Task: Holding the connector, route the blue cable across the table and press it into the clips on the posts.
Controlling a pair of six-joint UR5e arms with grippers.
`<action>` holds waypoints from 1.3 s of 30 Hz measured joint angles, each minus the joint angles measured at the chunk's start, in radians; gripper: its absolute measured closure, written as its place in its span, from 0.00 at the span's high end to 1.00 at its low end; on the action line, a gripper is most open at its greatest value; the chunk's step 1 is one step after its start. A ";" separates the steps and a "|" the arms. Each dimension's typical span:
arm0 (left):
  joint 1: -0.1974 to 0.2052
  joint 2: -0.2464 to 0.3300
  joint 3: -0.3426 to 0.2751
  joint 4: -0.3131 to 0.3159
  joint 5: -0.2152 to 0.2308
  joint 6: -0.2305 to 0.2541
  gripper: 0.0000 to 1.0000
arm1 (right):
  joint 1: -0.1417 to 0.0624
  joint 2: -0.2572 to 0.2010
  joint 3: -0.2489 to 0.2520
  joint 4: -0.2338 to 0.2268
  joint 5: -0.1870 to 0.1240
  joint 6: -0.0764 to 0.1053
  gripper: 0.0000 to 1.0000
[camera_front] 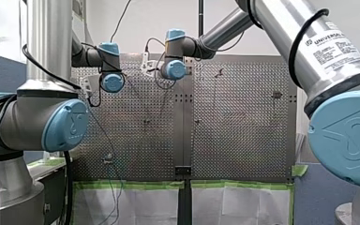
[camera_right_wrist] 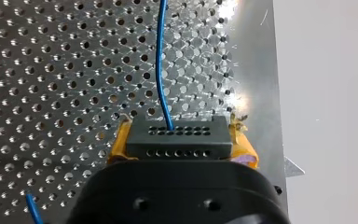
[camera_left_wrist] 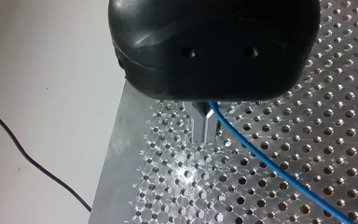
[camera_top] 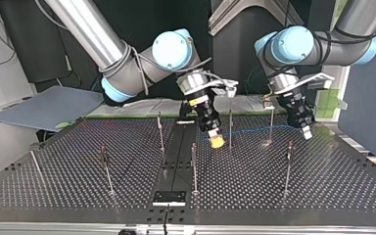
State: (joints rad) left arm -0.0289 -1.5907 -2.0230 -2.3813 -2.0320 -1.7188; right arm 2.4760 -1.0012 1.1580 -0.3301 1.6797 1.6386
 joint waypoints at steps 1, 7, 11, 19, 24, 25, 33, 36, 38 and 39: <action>0.003 -0.003 0.003 0.000 0.006 0.000 0.00 | 0.000 0.003 -0.007 0.003 0.000 0.000 0.00; 0.016 -0.023 0.028 0.006 0.037 -0.001 0.00 | -0.002 0.013 -0.042 0.019 0.000 -0.001 0.00; 0.029 -0.026 0.045 0.012 0.055 -0.006 0.00 | -0.002 0.015 -0.060 0.028 -0.001 0.000 0.00; 0.050 -0.054 0.078 0.008 0.091 -0.010 0.00 | -0.006 0.017 -0.071 0.031 0.000 0.000 0.00; 0.057 -0.097 0.100 0.018 0.106 -0.013 0.00 | -0.011 0.018 -0.072 0.032 0.000 0.000 0.00; 0.058 -0.105 0.105 0.020 0.107 -0.015 0.00 | -0.013 0.018 -0.073 0.032 0.000 0.000 0.00; 0.074 -0.136 0.138 0.032 0.131 -0.028 0.00 | -0.022 0.018 -0.086 0.033 -0.001 -0.001 0.00; 0.080 -0.137 0.150 0.032 0.145 -0.031 0.00 | -0.025 0.018 -0.095 0.035 -0.001 -0.001 0.00; 0.084 -0.138 0.156 0.032 0.155 -0.034 0.00 | -0.028 0.018 -0.102 0.037 -0.001 -0.001 0.00; 0.086 -0.138 0.158 0.032 0.158 -0.035 0.00 | -0.029 0.019 -0.105 0.039 -0.001 0.000 0.00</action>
State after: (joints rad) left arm 0.0569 -1.7284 -1.8655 -2.3495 -1.8737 -1.7540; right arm 2.4474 -0.9826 1.0530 -0.2915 1.6784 1.6383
